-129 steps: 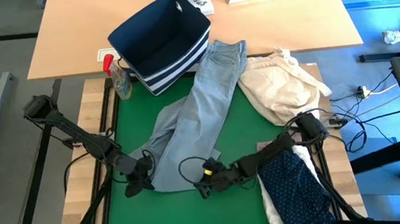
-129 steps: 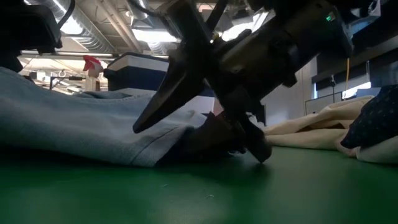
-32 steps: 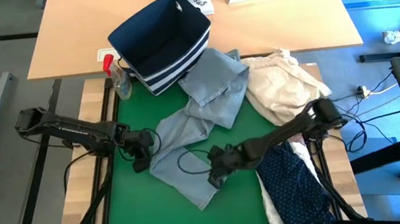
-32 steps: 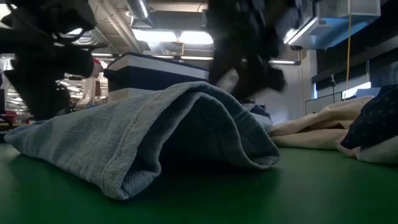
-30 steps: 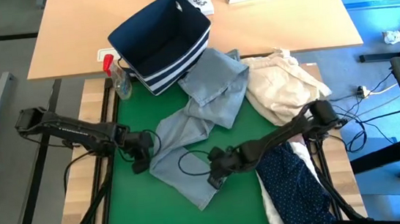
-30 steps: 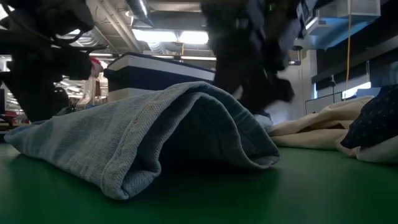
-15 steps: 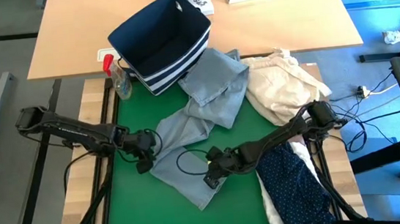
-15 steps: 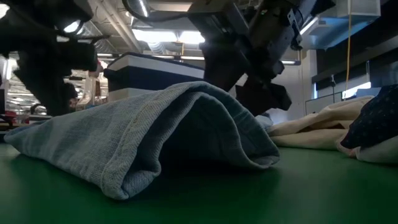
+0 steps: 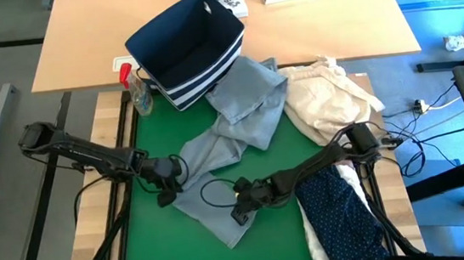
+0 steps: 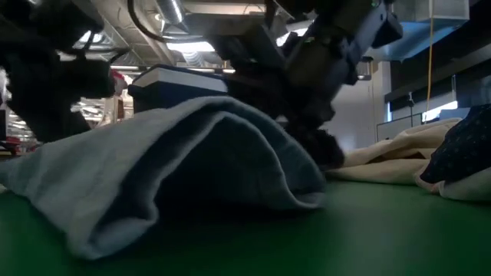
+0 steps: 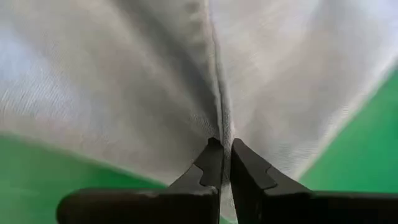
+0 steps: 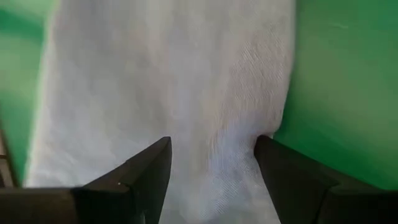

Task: Fold laundry
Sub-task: Fold the blue jeans

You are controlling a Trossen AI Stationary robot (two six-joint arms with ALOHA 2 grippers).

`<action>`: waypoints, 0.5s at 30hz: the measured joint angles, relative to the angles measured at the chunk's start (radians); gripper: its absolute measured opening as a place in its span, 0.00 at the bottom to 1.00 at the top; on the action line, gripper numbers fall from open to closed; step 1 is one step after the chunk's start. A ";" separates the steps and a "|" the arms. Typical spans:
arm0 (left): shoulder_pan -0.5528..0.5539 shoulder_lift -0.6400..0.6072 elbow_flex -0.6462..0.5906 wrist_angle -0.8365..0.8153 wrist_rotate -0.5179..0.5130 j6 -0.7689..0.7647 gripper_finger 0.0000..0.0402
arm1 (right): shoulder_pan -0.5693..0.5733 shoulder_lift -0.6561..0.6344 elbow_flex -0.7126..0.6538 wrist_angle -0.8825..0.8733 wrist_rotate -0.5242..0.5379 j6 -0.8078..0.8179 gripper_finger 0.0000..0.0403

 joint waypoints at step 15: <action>-0.007 -0.036 0.439 0.006 0.074 0.026 0.02 | -0.035 0.236 0.027 0.875 0.206 -0.054 0.60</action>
